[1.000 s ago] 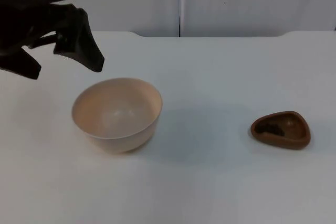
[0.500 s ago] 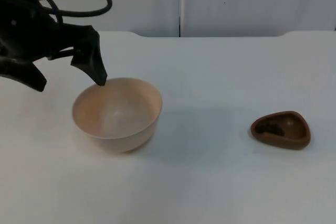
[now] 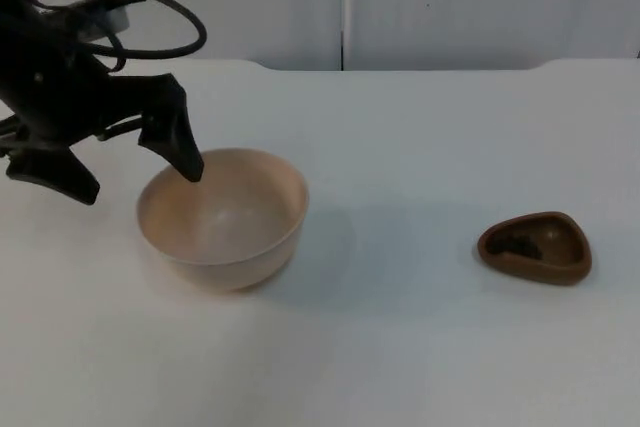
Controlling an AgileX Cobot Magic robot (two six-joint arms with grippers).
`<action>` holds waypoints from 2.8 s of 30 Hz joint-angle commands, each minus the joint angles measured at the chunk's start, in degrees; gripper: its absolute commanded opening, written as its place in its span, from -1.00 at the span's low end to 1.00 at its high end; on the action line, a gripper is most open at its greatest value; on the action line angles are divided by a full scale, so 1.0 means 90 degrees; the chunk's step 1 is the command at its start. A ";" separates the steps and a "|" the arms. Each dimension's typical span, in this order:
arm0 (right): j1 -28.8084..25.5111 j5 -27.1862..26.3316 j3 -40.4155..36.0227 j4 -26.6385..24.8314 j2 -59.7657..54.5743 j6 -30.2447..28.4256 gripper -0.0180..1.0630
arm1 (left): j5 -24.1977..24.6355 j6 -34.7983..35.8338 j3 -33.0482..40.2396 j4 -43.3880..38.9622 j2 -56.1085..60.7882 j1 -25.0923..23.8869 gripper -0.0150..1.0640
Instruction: Pick up the bowl with the left hand and pour the coffee beans from the cup into the bowl with the right hand.
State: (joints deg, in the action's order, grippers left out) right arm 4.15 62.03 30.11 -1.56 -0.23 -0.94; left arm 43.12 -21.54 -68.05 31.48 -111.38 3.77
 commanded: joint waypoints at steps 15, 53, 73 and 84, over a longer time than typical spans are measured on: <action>-0.0049 -0.0028 -0.0064 -0.0007 0.0026 0.0009 0.98 | -0.0451 -0.0169 -0.0039 0.0090 -0.0376 -0.0041 0.84; -0.0049 -0.0028 -0.0064 -0.0007 0.0026 0.0009 0.98 | -0.1288 0.0780 -0.0039 -0.1076 -0.0639 0.0252 0.12; -0.0049 -0.0028 -0.0064 0.0008 0.0026 0.0009 0.98 | -0.1260 0.0780 -0.0039 -0.1060 -0.0639 0.0252 -0.98; -0.0049 -0.0028 -0.0064 0.0008 0.0026 0.0009 0.98 | -0.0785 0.0780 -0.0039 -0.0664 -0.0190 0.0252 -0.98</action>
State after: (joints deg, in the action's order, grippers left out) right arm 4.15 62.03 30.11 -1.56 -0.23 -0.94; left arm 35.20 -14.59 -68.15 23.49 -114.94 5.78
